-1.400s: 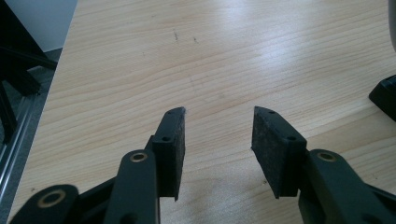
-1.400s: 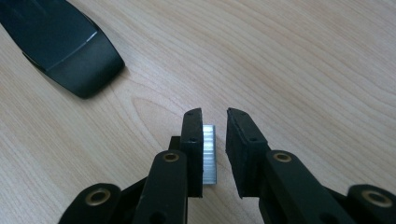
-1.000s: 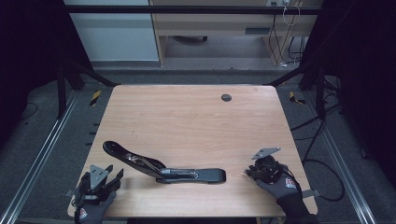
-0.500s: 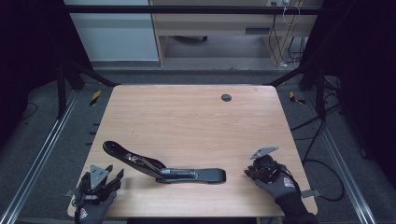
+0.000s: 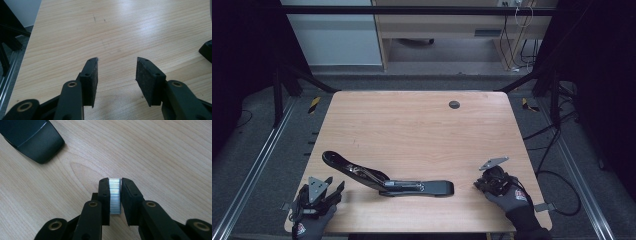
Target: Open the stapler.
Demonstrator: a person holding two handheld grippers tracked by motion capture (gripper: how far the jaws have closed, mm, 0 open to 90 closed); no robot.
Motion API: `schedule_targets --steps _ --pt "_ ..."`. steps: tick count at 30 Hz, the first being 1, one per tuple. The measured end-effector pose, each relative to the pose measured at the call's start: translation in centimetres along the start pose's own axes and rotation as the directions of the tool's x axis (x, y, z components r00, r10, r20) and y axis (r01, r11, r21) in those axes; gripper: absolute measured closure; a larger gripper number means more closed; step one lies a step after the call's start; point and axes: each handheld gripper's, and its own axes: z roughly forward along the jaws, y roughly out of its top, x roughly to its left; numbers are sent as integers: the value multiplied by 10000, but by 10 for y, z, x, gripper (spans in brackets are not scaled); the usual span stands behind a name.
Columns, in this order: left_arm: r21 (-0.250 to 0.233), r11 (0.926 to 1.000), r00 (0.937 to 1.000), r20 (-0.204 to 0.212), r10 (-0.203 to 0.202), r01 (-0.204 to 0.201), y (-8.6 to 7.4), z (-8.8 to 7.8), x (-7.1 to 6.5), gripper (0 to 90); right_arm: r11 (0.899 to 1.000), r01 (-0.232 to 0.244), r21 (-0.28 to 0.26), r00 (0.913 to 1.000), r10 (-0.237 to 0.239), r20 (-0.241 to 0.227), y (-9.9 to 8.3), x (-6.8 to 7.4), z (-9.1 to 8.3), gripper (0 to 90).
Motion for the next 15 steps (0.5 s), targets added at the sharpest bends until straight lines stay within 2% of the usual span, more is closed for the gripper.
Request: schedule_targets --steps 8,10,15 --pt "-19 10000 10000 -7 -18 18 0 0 0 521 9998 187 -16 9998 -187 9 0 0 0 784" --pt "-20 10000 10000 -10 -14 14 0 0 0 521 9999 99 -27 9999 -99 -30 0 0 -1 784" --pt "14 10000 10000 1 15 -15 0 0 0 521 9982 421 -437 9989 -429 -175 3 3 -9 784"
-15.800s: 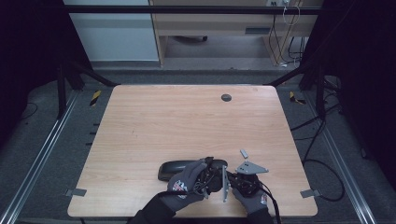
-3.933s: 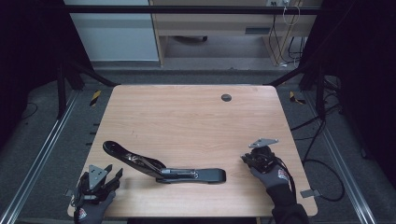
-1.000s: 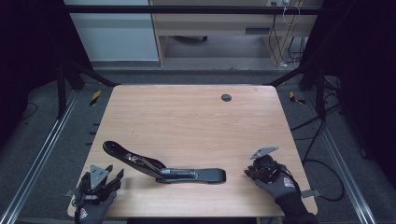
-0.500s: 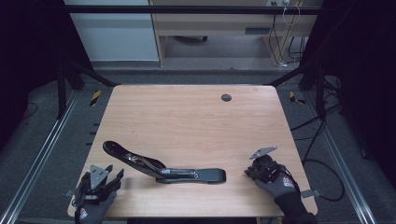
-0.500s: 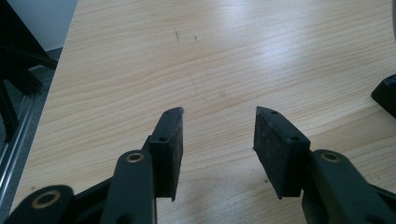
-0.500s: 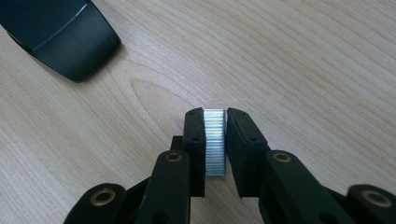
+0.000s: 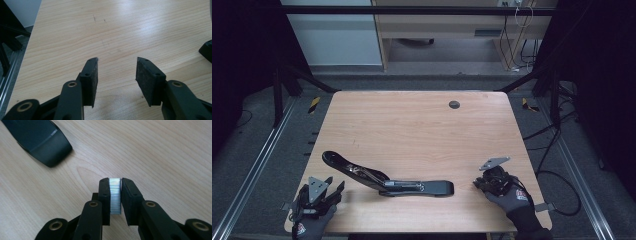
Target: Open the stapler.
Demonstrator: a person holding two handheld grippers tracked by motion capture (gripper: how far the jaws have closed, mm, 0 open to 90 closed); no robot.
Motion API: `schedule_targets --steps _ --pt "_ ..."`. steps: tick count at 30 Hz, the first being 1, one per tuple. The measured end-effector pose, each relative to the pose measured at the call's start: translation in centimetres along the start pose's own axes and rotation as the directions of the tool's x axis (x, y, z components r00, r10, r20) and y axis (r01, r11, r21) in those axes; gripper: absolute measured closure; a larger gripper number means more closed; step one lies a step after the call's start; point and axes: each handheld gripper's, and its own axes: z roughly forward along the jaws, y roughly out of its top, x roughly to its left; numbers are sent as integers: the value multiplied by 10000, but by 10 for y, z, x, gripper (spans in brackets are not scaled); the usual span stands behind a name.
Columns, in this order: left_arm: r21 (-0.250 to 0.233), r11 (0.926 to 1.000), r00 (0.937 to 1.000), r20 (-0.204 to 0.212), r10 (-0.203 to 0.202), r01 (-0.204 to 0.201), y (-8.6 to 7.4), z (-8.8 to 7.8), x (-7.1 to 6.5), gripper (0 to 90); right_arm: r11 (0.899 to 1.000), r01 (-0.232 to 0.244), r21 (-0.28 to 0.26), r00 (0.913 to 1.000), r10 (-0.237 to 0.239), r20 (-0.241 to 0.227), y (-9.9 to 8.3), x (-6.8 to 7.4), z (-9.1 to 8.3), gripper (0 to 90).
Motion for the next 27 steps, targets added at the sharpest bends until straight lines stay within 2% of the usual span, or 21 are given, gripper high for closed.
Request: schedule_targets --steps 5,16,18,27 --pt "-10 10000 10000 -4 -8 8 0 1 0 521 9987 331 -384 9992 -338 -192 6 2 -6 784" --pt "54 10000 10000 95 25 -25 -1 2 0 521 9939 719 -836 9959 -762 -492 15 8 -13 784" --pt "42 10000 10000 84 23 -23 -1 2 0 521 9903 860 -1092 9935 -935 -646 19 9 -17 784" --pt "35 10000 9999 109 -16 16 -1 3 -1 520 9811 1263 -1467 9880 -1378 -704 35 16 -26 784"
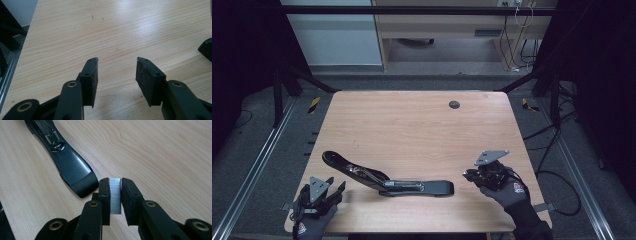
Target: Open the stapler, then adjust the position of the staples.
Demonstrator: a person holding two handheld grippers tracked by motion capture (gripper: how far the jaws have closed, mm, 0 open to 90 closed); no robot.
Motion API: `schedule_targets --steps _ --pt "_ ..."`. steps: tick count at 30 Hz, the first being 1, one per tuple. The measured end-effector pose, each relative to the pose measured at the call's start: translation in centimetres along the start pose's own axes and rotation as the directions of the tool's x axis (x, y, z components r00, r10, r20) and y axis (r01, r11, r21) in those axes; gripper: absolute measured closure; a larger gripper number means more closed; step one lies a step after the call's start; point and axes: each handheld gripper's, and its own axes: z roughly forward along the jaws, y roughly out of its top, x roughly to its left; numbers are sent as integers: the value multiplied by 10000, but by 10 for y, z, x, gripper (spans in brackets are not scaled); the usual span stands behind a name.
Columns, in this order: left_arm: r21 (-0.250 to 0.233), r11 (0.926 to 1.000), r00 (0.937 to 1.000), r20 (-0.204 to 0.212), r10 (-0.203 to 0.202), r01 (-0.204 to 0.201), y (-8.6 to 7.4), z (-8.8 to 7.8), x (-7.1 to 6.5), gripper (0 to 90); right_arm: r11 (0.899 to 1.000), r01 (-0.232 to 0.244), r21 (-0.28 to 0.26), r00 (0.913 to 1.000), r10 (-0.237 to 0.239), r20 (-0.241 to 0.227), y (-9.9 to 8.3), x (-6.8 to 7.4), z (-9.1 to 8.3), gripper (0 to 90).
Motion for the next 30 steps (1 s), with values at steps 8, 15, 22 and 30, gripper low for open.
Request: schedule_targets --steps 8,15,22,30 --pt "13 10000 10000 20 8 -8 0 0 0 519 9983 574 -100 9978 -577 -317 15 6 1 784" --pt "37 10000 10000 12 22 -22 0 1 -1 519 9957 909 -198 9944 -918 -527 28 11 6 784" --pt "64 10000 10000 0 74 -74 0 1 -1 519 9904 1350 -307 9867 -1372 -875 42 19 14 784" --pt "48 10000 9999 106 -21 20 -1 2 1 517 9843 1734 -330 9779 -1761 -1130 58 23 18 783"
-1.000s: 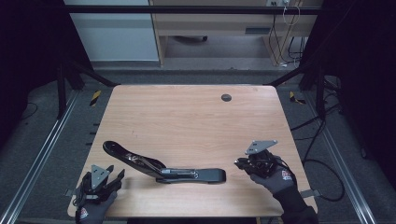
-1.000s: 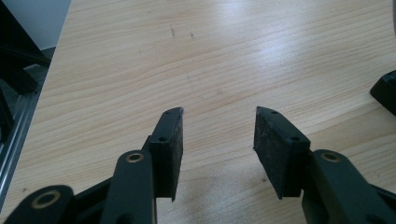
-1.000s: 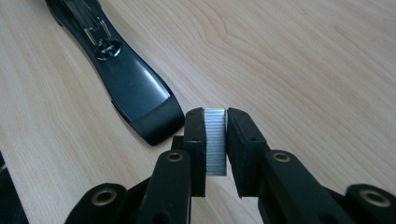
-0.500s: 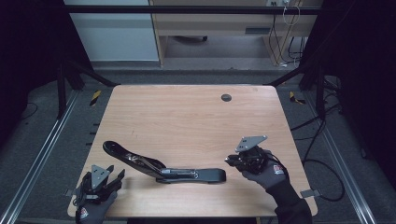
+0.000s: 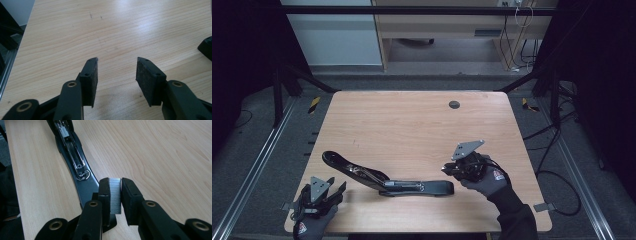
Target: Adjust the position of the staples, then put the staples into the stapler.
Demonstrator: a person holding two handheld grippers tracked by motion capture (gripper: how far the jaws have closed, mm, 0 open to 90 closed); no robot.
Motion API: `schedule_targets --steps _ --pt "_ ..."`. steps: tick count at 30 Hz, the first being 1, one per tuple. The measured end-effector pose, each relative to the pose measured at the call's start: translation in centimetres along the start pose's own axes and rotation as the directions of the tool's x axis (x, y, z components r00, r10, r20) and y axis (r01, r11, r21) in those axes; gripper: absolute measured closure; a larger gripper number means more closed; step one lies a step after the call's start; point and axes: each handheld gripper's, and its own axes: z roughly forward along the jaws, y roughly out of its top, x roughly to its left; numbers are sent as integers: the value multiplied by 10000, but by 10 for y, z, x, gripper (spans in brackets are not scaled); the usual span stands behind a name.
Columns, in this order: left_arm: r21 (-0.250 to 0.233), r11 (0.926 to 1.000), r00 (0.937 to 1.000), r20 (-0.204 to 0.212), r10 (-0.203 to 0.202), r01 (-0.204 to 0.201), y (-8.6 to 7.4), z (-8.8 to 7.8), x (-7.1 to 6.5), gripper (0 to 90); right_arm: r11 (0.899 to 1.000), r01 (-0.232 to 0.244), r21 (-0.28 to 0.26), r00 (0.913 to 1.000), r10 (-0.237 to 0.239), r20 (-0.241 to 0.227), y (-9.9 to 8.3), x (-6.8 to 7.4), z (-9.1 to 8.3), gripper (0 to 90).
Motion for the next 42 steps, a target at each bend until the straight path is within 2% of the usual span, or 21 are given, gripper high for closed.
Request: schedule_targets --steps 13,30,42 --pt "-10 10000 10000 8 31 -31 0 0 0 517 9976 690 83 9963 -685 -516 25 3 10 783" --pt "2 10000 10000 -20 90 -90 1 1 0 516 9923 1234 56 9884 -1224 -902 43 0 17 784" --pt "62 9999 9999 -16 153 -153 1 1 -2 517 9818 1899 90 9724 -1868 -1401 52 8 35 783"
